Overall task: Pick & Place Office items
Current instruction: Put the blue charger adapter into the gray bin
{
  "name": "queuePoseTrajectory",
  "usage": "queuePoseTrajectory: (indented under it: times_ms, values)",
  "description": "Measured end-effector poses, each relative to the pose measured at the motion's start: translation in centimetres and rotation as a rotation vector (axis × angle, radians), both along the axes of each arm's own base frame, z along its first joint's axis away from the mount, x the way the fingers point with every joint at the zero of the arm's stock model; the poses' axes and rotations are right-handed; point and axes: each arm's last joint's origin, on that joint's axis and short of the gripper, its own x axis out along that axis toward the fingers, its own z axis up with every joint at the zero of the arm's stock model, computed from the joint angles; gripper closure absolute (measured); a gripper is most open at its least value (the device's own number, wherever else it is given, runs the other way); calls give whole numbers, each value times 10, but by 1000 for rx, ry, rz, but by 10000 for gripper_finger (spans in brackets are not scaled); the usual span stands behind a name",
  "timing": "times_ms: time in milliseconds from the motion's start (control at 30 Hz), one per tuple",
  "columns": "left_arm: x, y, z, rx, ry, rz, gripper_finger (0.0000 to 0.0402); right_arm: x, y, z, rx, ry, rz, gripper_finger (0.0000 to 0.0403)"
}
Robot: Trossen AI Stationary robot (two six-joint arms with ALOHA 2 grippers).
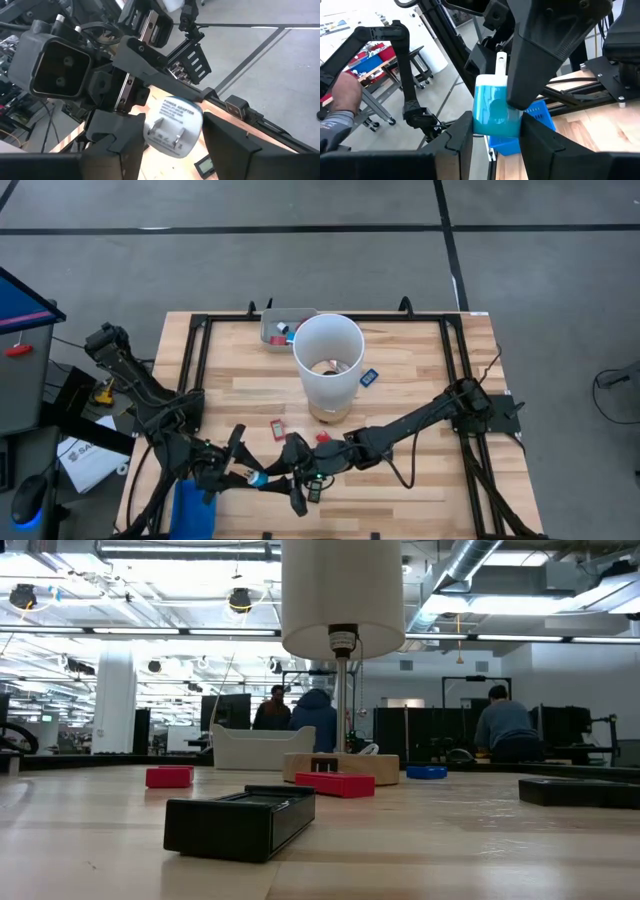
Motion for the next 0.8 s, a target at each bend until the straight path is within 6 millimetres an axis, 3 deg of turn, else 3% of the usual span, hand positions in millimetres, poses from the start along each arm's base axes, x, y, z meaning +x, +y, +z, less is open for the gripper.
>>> queuePoseTrajectory:
  times_ms: [200, 467, 667, 800]
  values:
    - [0, 0, 1, -7, -8, -7, 252, 0, 1, 1, 9, -12, 6, 286]
    - [1, -1, 5, -62, -28, -1, 255, 0, 1, 5, 54, -43, -34, 280]
    - [-5, -2, 6, -84, -21, 10, 258, 1, -2, 11, 145, -78, -93, 178]
    - [-11, 5, 7, -80, 10, 44, 258, -2, 5, 11, 212, -59, -85, 144]
